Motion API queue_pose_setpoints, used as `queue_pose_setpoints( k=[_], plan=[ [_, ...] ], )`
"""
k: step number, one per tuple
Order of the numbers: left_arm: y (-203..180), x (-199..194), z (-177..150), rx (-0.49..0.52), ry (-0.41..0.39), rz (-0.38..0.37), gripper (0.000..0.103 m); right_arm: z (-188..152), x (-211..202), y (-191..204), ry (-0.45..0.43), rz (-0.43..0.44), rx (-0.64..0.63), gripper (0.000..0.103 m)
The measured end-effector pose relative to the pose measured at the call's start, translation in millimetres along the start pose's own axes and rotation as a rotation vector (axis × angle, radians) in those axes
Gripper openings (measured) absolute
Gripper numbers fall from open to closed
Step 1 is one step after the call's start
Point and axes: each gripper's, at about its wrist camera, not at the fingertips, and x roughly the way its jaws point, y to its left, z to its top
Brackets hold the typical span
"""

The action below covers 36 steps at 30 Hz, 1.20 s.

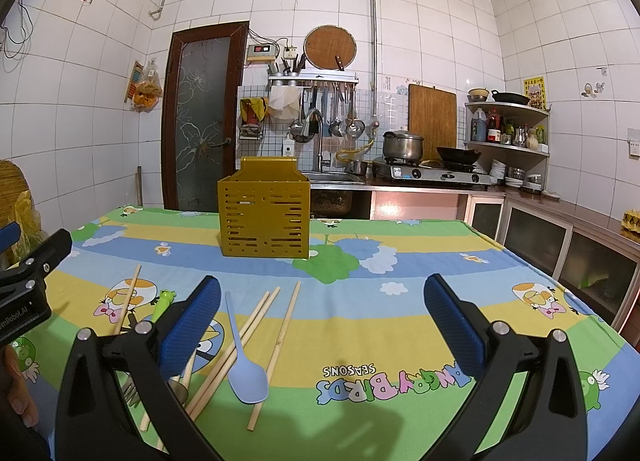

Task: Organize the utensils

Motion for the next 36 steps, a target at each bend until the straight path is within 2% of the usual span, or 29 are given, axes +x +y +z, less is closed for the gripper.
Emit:
queue_pose_setpoints(
  k=[10,14,17,20,24,27,30,32,36],
  plan=[
    [-1,0,-1,0.0,0.004,-0.003,0.098,-3,2,-1,0.013,-0.002,0.006,0.099],
    [-1,5,-1,-0.002,0.028,-0.005,0.098,-4,3,0,0.028,-0.01,0.003,0.099],
    [0,16,-2,-0.01,0.081,-0.004,0.098,-4,10,1,0.06,-0.009,0.002,0.099],
    [2,31,-1,-0.008,0.155,-0.018,0.098,-1,25,4,0.135,0.015,-0.018,0.099],
    [10,61,11,0.0,0.24,0.017,0.098,12,51,8,0.196,0.035,-0.047,0.099],
    [17,93,18,-0.008,0.327,0.009,0.098,21,81,9,0.277,0.029,-0.037,0.099],
    [19,122,18,0.014,0.369,0.015,0.098,17,113,11,0.373,0.011,-0.04,0.099],
    [20,147,13,0.018,0.437,0.002,0.098,10,136,9,0.451,0.005,-0.02,0.099],
    [28,187,-2,-0.021,0.565,-0.012,0.098,-3,168,3,0.537,-0.013,0.028,0.099]
  ],
)
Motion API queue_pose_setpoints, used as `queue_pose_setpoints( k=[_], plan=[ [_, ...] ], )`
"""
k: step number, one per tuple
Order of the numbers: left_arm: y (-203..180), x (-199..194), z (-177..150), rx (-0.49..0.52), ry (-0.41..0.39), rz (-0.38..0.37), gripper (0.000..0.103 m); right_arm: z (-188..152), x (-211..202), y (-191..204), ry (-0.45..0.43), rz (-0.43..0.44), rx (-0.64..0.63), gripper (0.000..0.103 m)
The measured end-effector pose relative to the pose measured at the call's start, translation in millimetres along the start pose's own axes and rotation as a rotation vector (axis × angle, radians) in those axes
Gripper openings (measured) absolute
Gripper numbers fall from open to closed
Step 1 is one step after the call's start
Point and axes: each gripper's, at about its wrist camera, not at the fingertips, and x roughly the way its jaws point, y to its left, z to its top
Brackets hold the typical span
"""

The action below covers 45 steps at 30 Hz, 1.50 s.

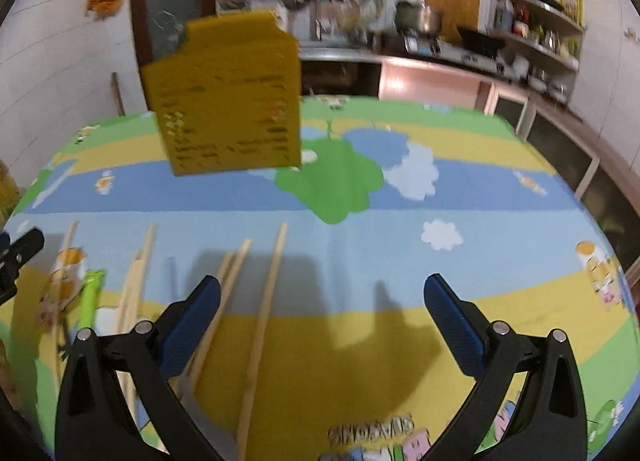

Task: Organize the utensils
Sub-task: 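Grasp a single wooden chopstick with the left tool while the right tool grasps another chopstick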

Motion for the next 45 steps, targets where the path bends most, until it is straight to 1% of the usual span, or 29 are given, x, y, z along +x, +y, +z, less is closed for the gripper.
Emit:
queue_pose_setpoints(
  k=[1,3,6,10,12,19,27,32,33,34,35,37,38,39,41,43,45],
  plan=[
    [1,9,1,-0.009,0.027,0.001,0.098,1,6,-1,0.007,-0.008,0.006,0.099],
    [4,22,2,-0.017,0.053,0.02,0.098,1,17,0,0.027,-0.023,0.008,0.099],
    [4,39,0,0.002,0.098,0.051,0.098,1,29,-3,0.088,-0.011,0.029,0.099],
    [9,54,-1,-0.014,0.164,0.047,0.098,2,41,-6,0.154,0.005,0.053,0.099],
    [12,60,-3,-0.026,0.2,0.036,0.098,2,42,-6,0.158,0.007,0.056,0.099],
    [9,60,-4,-0.018,0.206,0.045,0.099,2,43,-5,0.168,0.002,0.051,0.1],
    [12,63,-3,-0.016,0.206,0.038,0.099,6,50,-8,0.168,0.013,0.056,0.1],
    [11,62,-2,-0.017,0.201,0.042,0.098,6,48,-5,0.159,-0.004,0.057,0.098],
    [10,60,-2,-0.019,0.194,0.039,0.094,6,47,-5,0.155,-0.002,0.063,0.098],
    [10,58,-2,-0.017,0.185,0.036,0.087,6,46,-5,0.152,0.0,0.067,0.094],
    [8,56,-1,-0.014,0.18,0.032,0.083,6,45,-6,0.146,-0.001,0.071,0.088],
    [6,54,0,-0.01,0.18,0.018,0.072,8,43,-7,0.132,0.009,0.081,0.079],
    [5,53,1,-0.011,0.185,0.011,0.069,8,44,-7,0.129,0.013,0.088,0.074],
    [5,53,1,-0.013,0.188,0.007,0.064,9,44,-7,0.126,0.013,0.096,0.071],
    [5,52,2,-0.022,0.197,0.004,0.057,12,43,-4,0.119,0.022,0.1,0.054],
    [7,50,3,-0.033,0.208,-0.001,0.046,13,43,0,0.122,0.036,0.095,0.048],
    [7,49,3,-0.035,0.219,-0.018,0.038,13,42,8,0.128,0.028,0.065,0.043]
  ],
)
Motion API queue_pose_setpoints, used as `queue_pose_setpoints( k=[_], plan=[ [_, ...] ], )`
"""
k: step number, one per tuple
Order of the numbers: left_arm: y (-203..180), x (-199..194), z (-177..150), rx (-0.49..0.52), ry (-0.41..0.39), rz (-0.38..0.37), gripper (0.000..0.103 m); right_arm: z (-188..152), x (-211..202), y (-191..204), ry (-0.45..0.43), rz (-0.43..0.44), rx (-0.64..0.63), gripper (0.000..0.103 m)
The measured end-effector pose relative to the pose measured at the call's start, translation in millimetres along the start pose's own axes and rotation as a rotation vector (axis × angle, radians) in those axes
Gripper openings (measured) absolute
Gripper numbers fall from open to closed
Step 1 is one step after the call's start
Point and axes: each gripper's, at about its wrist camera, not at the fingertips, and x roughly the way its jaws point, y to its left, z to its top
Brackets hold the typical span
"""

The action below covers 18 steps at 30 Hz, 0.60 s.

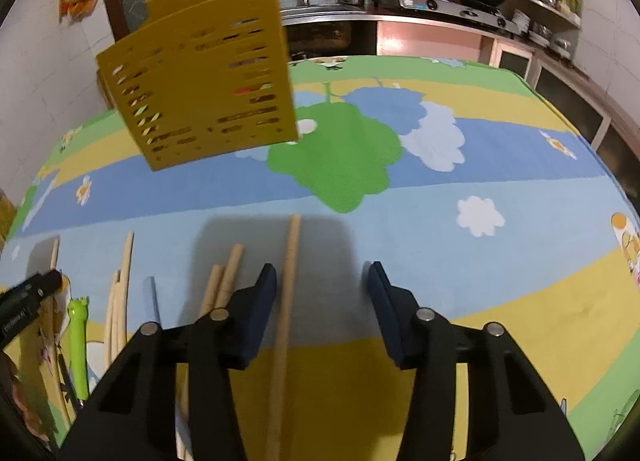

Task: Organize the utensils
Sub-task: 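Grasp a single wooden chopstick with the left tool while the right tool grasps another chopstick, then lift both held chopsticks and carry them over the yellow utensil holder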

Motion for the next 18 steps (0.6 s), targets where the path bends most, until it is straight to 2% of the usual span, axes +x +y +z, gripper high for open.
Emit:
queue_pose_setpoints(
  k=[1,5,6,7,11,14,18],
  plan=[
    [0,0,0,0.005,0.004,0.001,0.032,0,0,4,0.002,-0.006,-0.015,0.039],
    [-1,3,4,0.012,0.017,0.008,0.023,4,4,10,0.016,-0.025,-0.021,0.03],
    [-1,4,6,0.009,0.022,0.007,0.017,7,5,10,0.025,-0.025,-0.011,0.027],
    [-2,5,7,0.005,0.025,0.006,0.013,8,5,11,0.031,-0.024,-0.008,0.02],
    [-5,7,12,-0.002,0.026,0.007,0.008,13,9,17,0.042,-0.029,-0.018,0.009],
    [-7,6,9,-0.007,0.009,0.008,0.004,13,6,18,0.027,-0.01,-0.008,0.007],
    [-5,-6,8,-0.025,-0.022,-0.026,0.004,11,-14,10,-0.048,0.028,0.023,0.007]
  ],
)
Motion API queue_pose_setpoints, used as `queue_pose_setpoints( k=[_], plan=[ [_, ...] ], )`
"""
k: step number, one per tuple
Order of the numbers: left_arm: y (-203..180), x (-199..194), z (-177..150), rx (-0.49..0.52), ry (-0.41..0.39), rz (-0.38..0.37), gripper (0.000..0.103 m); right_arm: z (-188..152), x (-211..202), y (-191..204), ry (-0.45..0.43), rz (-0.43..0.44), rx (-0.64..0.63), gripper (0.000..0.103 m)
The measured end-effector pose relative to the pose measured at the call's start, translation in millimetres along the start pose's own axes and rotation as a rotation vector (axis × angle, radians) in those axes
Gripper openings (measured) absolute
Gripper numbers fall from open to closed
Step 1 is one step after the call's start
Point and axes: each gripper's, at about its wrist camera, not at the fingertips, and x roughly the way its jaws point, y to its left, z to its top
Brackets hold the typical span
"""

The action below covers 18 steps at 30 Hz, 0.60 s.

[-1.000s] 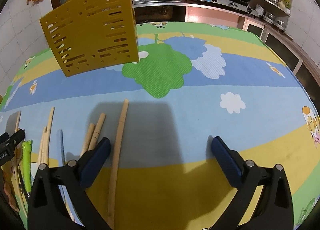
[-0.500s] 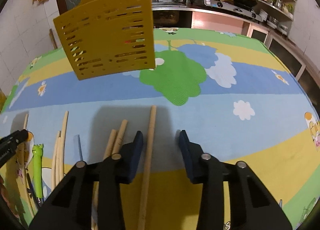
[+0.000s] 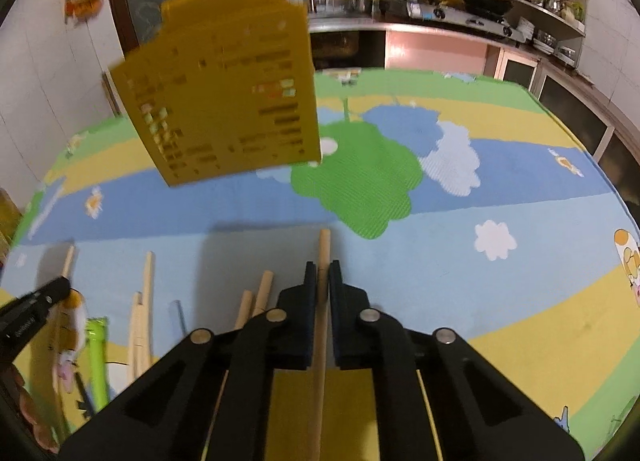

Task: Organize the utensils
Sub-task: 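Lift both held chopsticks and carry them over the yellow utensil holder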

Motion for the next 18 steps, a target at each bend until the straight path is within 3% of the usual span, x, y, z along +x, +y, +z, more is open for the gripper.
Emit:
queue_pose_setpoints(
  k=[5,10,18],
  plan=[
    [-4,-47,-3,0.006,-0.147,-0.035,0.004,2,-42,-9,-0.144,0.054,0.015,0.007],
    [-6,-105,-13,0.006,-0.342,-0.087,0.004,-2,-84,-13,-0.285,0.069,0.01,0.007],
    [0,-142,-37,-0.01,-0.473,-0.091,0.005,-16,-124,-14,-0.429,0.061,-0.012,0.007]
  ],
)
